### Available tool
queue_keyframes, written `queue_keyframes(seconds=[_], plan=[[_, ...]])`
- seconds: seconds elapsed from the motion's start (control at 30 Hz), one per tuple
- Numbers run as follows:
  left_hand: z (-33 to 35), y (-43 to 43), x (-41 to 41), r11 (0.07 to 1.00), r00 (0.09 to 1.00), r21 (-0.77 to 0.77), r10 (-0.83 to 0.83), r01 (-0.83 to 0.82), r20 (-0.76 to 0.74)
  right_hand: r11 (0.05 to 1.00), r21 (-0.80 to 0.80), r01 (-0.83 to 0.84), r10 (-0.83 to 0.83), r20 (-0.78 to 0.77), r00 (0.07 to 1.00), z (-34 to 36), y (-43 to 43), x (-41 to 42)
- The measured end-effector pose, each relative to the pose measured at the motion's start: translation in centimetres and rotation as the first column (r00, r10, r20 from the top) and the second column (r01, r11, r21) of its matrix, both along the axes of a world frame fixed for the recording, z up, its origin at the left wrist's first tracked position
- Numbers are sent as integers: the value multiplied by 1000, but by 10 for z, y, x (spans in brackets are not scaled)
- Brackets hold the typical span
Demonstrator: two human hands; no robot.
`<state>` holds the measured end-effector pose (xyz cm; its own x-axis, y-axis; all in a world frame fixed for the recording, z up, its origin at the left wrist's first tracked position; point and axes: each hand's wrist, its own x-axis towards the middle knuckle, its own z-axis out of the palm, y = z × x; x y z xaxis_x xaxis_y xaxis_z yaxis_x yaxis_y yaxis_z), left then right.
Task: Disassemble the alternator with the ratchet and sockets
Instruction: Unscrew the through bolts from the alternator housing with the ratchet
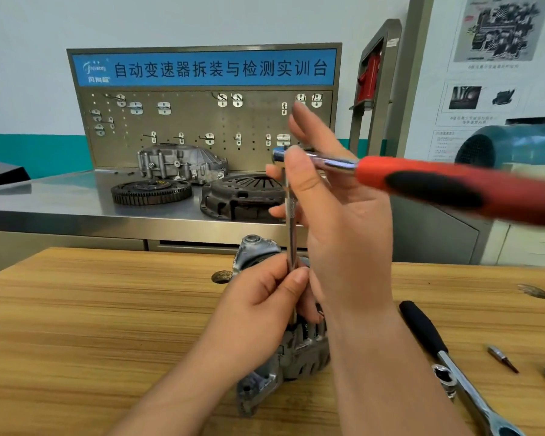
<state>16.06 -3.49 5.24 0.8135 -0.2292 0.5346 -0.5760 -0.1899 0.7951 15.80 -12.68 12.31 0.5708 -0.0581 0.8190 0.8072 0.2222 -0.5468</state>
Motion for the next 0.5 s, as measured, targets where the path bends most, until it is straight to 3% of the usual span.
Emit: queue_keyframes(seconds=[0.1, 0.23, 0.33, 0.4, 0.5], plan=[[0, 0, -1, 1000, 1000, 1, 8, -8, -17, 999, -33, -23, 25, 60, 998, 0, 3, -1], [1, 2, -1, 995, 997, -62, -81, 80, -13, 975, 87, -205, 214, -112, 970, -5, 2, 1], [1, 3, -1, 990, 992, -69, -124, 123, -16, 957, 141, -252, 277, -200, 940, -6, 0, 3], [1, 2, 0, 995, 996, -47, -92, 92, 13, 973, 127, -190, 213, -196, 957, -7, 0, 4], [0, 1, 1, 998, 998, -31, -46, 47, 36, 997, 56, -58, 60, -42, 997, -5, -1, 5]])
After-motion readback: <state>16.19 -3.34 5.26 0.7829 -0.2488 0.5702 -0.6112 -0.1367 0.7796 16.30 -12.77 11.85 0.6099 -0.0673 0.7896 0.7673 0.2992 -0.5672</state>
